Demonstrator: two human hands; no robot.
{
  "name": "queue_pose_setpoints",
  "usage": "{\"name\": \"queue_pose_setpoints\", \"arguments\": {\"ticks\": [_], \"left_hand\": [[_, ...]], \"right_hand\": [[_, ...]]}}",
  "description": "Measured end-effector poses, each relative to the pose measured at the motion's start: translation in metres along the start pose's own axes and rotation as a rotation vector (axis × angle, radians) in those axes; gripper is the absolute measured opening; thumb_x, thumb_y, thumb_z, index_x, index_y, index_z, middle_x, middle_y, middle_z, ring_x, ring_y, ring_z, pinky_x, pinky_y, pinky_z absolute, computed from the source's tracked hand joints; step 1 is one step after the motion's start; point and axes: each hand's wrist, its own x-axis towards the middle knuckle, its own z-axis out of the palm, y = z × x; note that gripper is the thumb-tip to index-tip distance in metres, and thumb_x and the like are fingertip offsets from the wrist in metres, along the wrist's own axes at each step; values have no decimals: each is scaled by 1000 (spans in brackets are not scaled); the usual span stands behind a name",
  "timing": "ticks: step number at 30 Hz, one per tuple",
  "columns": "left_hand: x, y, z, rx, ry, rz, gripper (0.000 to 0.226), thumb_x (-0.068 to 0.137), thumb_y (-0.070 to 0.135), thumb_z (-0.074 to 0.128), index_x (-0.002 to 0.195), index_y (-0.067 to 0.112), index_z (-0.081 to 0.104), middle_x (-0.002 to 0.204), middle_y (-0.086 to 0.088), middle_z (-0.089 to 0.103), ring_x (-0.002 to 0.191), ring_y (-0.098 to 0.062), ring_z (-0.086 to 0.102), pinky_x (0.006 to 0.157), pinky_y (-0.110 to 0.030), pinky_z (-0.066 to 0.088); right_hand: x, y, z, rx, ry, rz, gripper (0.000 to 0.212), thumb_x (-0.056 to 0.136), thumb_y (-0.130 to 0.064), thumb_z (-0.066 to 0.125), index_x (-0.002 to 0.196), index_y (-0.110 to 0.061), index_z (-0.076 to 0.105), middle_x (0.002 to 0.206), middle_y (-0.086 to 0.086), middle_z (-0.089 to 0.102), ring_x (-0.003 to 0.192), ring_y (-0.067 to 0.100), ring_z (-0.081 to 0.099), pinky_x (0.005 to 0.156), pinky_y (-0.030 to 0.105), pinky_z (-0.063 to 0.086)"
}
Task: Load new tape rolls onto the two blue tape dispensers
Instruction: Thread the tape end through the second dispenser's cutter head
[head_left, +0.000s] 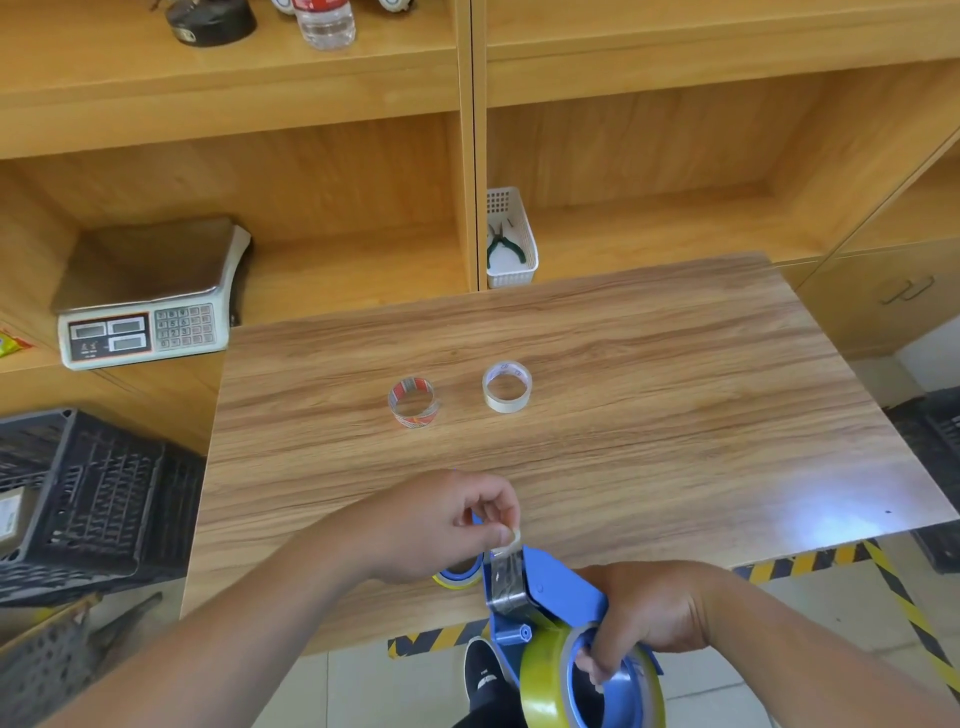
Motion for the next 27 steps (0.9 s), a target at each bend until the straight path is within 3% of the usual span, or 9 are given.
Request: {"name": "queue_pose_setpoints", "arguments": {"ticks": [2, 5, 11, 15, 18, 20, 23, 27], "left_hand": [[2, 0, 2, -45, -23, 3, 17, 101, 28, 60, 91, 41, 63, 90, 26, 66, 89, -15, 63, 92, -43, 53], [7, -3, 4, -144, -58, 0, 18, 101, 25, 61, 91, 40, 66, 90, 19, 67, 86, -6, 59, 95, -46, 52], [14, -7, 9, -431, -155, -38, 10, 95, 27, 63, 93, 32, 72, 90, 5, 64, 86, -19, 50, 83, -42, 39], [20, -11, 11, -451, -187, -93, 11, 94, 28, 63, 94, 32, 73, 91, 13, 65, 86, -10, 53, 86, -32, 39], [26, -11, 16, -574, -205, -170, 11, 91, 23, 63, 96, 27, 72, 87, 13, 65, 75, -3, 54, 72, -20, 39], [31, -13, 18, -668, -214, -227, 12, 89, 22, 62, 96, 24, 71, 85, 10, 66, 74, -5, 56, 68, -20, 41], [41, -16, 20, -720, -174, -290, 10, 91, 19, 62, 94, 24, 71, 84, 9, 68, 70, -5, 59, 68, -22, 42], [57, -14, 23, -719, -109, -358, 18, 75, 23, 65, 92, 22, 70, 89, 2, 67, 72, -9, 57, 64, -23, 42]], "right_hand": [[-1, 2, -1, -12, -17, 12, 57, 83, 26, 53, 83, -29, 69, 68, -15, 70, 71, 3, 66, 79, 25, 47], [0, 4, -2, -24, -24, -2, 60, 83, 23, 54, 76, -33, 73, 73, -11, 70, 75, 8, 64, 81, 27, 46], [5, 8, -7, -83, 30, -32, 47, 80, 14, 62, 80, -31, 70, 89, 12, 61, 91, 26, 55, 86, 38, 42], [6, 7, -9, -106, 85, -26, 55, 79, 10, 63, 93, -42, 72, 91, 5, 60, 87, 19, 54, 80, 33, 42], [6, 6, -8, -140, 132, -29, 62, 78, 6, 62, 116, -43, 69, 91, -2, 62, 85, 13, 56, 81, 30, 43], [8, 6, -9, -182, 214, -15, 69, 80, 6, 62, 128, -43, 62, 87, -9, 62, 75, 5, 56, 71, 20, 45], [14, 10, -12, -241, 351, 16, 69, 77, -3, 64, 129, -49, 57, 80, -17, 60, 61, -1, 52, 56, 15, 41], [25, 21, -20, -304, 465, -8, 60, 72, -19, 71, 117, -54, 53, 90, -10, 66, 75, 5, 56, 71, 25, 46]]}}
